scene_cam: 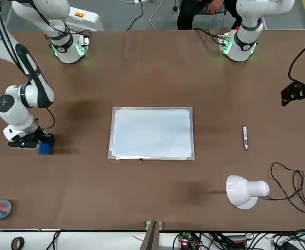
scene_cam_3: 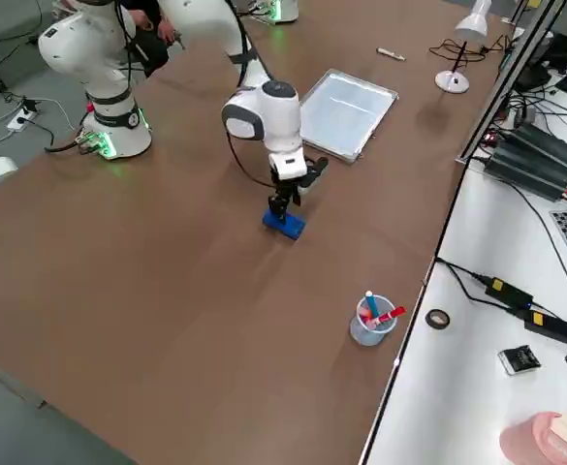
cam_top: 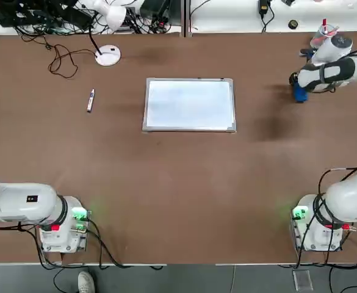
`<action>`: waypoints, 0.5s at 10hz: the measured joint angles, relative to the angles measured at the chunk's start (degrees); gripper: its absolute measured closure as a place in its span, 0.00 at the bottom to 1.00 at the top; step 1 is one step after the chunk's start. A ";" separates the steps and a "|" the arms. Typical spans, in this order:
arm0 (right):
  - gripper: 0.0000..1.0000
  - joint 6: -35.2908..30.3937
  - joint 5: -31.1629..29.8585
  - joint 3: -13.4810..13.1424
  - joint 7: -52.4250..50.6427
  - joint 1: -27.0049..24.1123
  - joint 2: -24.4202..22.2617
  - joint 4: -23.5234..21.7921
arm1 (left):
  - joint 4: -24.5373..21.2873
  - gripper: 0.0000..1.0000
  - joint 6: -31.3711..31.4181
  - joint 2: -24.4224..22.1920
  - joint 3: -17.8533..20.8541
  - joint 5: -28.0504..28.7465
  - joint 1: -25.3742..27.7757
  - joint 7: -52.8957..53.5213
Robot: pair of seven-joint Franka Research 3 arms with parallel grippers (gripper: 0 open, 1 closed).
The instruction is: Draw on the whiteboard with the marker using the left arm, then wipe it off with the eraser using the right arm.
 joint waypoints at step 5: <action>0.00 -25.00 -0.08 1.19 -0.19 3.05 -10.87 9.96 | 0.06 0.00 0.00 -0.01 0.00 0.00 0.00 0.08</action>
